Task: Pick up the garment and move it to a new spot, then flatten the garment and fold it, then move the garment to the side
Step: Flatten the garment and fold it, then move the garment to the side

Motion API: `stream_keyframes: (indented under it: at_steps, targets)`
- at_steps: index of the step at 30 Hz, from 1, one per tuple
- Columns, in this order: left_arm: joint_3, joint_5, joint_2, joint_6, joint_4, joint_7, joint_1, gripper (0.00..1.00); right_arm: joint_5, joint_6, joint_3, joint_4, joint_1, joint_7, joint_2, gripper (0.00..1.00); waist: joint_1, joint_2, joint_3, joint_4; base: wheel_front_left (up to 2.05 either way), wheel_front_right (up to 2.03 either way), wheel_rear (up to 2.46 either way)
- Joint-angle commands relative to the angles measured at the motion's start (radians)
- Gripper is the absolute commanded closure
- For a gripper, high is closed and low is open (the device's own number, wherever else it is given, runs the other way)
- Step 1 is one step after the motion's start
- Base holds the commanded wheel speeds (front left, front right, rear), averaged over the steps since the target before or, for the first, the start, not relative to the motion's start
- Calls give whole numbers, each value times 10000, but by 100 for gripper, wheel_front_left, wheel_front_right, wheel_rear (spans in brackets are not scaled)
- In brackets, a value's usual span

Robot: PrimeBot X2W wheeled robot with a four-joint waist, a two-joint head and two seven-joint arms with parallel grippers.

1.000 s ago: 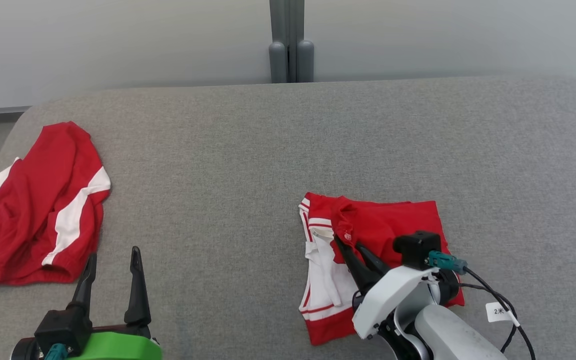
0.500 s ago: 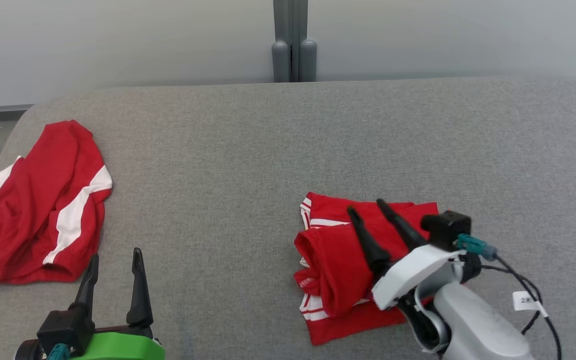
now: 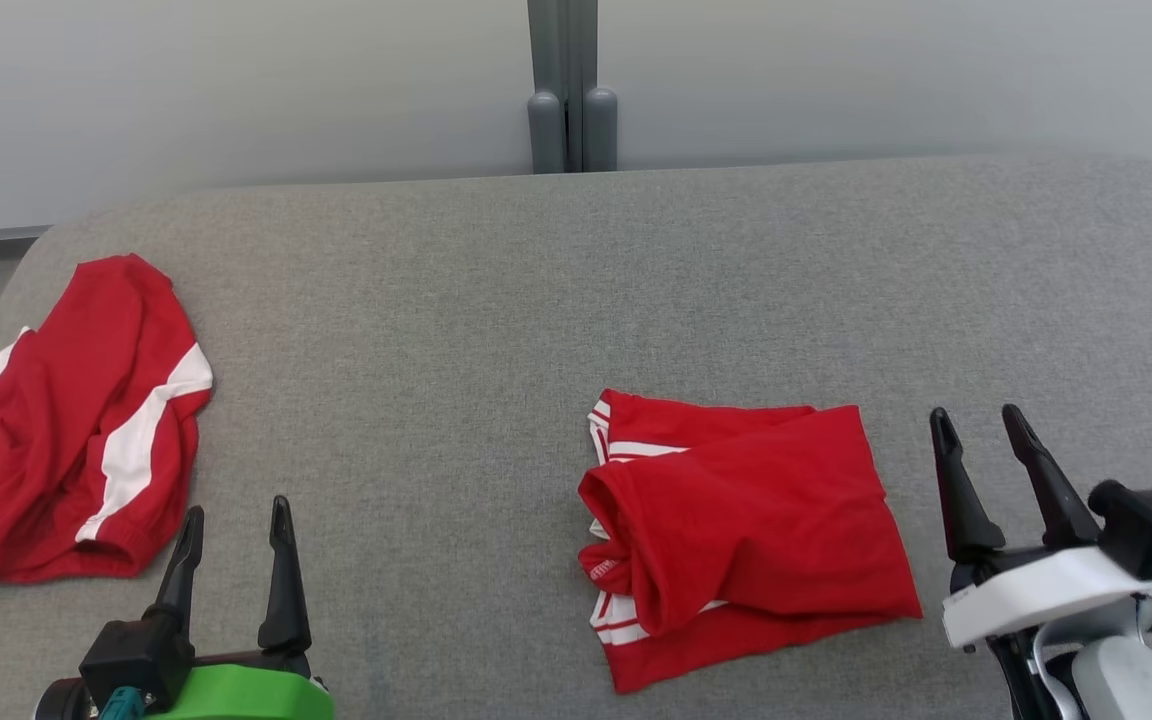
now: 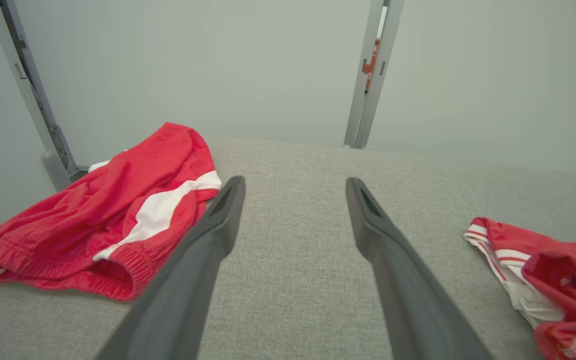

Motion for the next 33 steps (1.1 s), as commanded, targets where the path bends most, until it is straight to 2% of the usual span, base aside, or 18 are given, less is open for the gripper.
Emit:
stream_keyframes:
  at_steps: [1, 12, 26, 33]
  targets:
    - [27, -73, 10, 96, 19, 0, 42, 0, -160, -2, -195, -226, 356, -42, 91, 0, 0, 0, -64, -39, 0, 0, 0]
    - [-68, -14, 10, 31, 90, 0, 171, 0, -863, -4, -473, -865, 1310, -43, 631, 0, 0, 0, -285, -171, 0, 0, 0]
    - [8, 10, 10, -61, 180, 0, 204, 0, -997, -4, -277, -802, 1277, -44, 609, 0, 0, 0, -400, -42, 0, 0, 0]
    - [-2, 65, 10, 46, 122, 0, 254, 0, -1016, -4, -204, -724, 1265, -44, 619, 0, 0, 0, -451, -34, 0, 0, 0]
